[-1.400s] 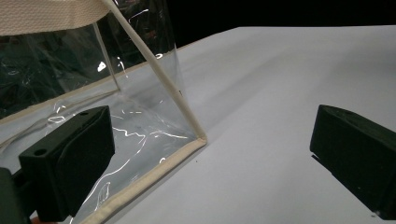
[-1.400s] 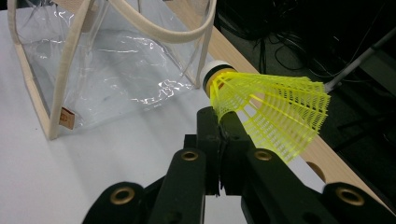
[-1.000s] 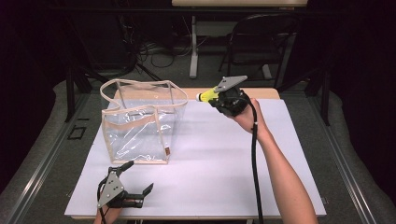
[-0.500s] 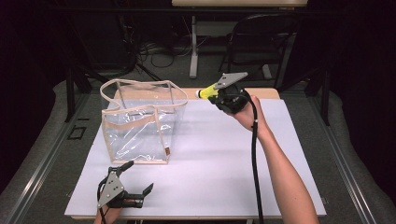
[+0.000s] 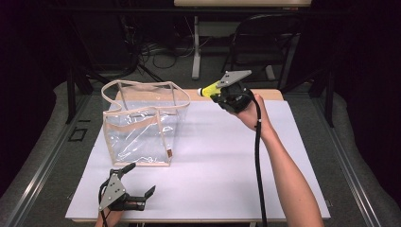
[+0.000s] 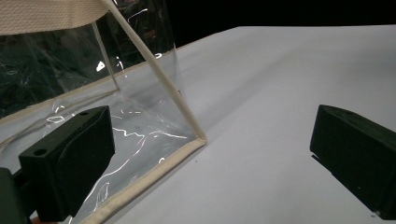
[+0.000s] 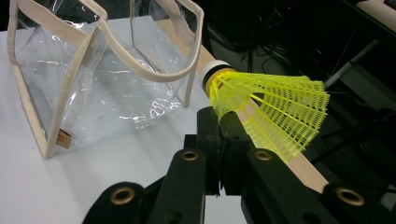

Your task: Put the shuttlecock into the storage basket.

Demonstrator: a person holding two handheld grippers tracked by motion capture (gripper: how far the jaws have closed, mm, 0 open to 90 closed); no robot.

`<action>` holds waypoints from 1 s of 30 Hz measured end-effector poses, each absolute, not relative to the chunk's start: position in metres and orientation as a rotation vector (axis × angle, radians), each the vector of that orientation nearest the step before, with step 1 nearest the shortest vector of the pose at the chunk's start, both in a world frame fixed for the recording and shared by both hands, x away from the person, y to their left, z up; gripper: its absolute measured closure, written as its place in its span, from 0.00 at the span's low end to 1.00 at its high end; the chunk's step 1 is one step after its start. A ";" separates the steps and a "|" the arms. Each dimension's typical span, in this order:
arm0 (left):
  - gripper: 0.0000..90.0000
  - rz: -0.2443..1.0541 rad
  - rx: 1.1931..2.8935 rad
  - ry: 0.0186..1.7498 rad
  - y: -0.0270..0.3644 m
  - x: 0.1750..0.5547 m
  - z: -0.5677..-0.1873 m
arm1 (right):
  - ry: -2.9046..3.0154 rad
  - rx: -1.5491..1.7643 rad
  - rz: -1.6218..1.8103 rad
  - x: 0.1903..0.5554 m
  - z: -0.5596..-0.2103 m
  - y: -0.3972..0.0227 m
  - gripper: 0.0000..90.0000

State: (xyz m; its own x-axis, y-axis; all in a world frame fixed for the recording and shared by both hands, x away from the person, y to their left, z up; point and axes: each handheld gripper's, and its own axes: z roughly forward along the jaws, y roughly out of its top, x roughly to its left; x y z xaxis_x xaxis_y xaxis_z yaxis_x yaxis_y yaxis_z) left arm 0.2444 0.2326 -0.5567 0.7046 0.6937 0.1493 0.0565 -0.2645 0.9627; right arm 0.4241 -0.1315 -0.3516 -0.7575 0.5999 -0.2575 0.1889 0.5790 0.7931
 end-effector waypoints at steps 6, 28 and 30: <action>0.00 0.684 1.752 0.598 0.233 0.244 -0.557 | 2.301 0.617 1.069 0.423 -0.348 -0.129 0.99; 0.00 0.685 1.755 0.598 0.233 0.244 -0.556 | 2.274 0.600 1.091 0.419 -0.335 -0.125 0.99; 0.00 0.685 1.755 0.598 0.233 0.244 -0.556 | 2.271 0.596 1.097 0.419 -0.335 -0.124 0.99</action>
